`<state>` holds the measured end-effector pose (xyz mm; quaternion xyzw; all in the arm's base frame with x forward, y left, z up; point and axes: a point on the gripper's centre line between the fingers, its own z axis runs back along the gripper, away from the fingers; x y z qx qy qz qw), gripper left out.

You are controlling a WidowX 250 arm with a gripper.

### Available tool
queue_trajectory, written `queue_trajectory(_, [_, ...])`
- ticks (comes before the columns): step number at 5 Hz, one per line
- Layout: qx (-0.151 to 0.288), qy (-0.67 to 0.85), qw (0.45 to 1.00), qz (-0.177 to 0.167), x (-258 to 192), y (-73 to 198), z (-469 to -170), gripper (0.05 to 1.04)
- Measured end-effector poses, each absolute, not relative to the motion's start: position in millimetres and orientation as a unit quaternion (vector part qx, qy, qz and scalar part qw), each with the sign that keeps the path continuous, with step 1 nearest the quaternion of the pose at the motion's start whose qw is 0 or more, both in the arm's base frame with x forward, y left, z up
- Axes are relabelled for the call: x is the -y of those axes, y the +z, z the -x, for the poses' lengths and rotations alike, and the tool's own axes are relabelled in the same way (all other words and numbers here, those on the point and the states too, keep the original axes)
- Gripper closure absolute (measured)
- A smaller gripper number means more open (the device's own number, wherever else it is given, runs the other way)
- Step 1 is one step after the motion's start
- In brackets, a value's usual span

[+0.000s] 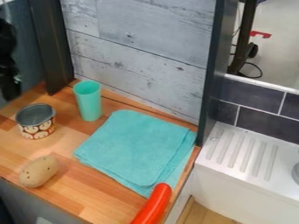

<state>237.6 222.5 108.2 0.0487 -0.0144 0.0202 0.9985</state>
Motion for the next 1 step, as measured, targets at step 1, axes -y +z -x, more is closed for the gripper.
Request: queue_trajectory(1, [0.011,0.032,0.998,-0.05,-218.6,121.0,-211.6,0.076])
